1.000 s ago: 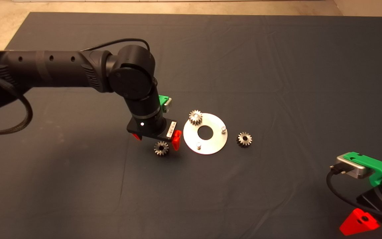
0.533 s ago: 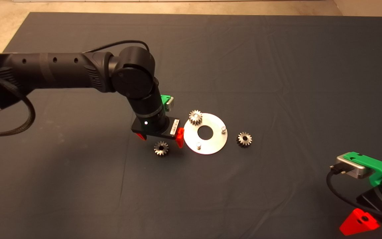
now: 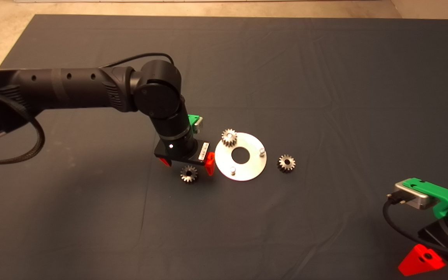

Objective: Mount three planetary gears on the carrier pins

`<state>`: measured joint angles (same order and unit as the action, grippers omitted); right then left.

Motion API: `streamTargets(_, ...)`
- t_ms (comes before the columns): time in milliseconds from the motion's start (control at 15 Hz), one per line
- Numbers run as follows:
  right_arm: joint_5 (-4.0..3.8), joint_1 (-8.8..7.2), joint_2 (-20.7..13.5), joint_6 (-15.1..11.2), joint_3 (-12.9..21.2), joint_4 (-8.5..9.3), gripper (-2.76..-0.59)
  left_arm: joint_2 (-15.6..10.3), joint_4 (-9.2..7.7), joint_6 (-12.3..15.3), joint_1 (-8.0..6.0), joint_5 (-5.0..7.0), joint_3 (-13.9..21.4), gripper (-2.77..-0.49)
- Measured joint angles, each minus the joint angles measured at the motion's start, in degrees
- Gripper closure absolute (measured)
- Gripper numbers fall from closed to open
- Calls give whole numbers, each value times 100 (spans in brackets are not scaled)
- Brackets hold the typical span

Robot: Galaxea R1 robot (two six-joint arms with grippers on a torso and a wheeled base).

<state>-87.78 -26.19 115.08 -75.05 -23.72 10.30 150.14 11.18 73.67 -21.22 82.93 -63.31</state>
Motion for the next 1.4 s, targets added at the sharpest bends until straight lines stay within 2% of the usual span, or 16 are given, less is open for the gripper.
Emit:
streamTargets(133,2,0,2,0,0,0,-275,0,28,-2,61,0,0,-275)
streamTargets(333,2,0,1,0,1,0,-275,2,117,-7,235,0,-6,-275)
streamTargets(733,2,0,2,0,0,0,-275,20,176,-116,231,0,-155,-268)
streamTargets(1067,2,0,2,0,0,0,-275,22,191,-148,237,0,-251,-242)
streamTargets(1200,0,0,2,0,0,0,-275,20,213,-145,265,-2,-251,-238)
streamTargets(1267,0,0,2,0,0,0,-275,22,214,-145,280,-2,-251,-228)
streamTargets(1400,2,0,2,0,0,0,-275,22,224,-133,283,-1,-251,-225)
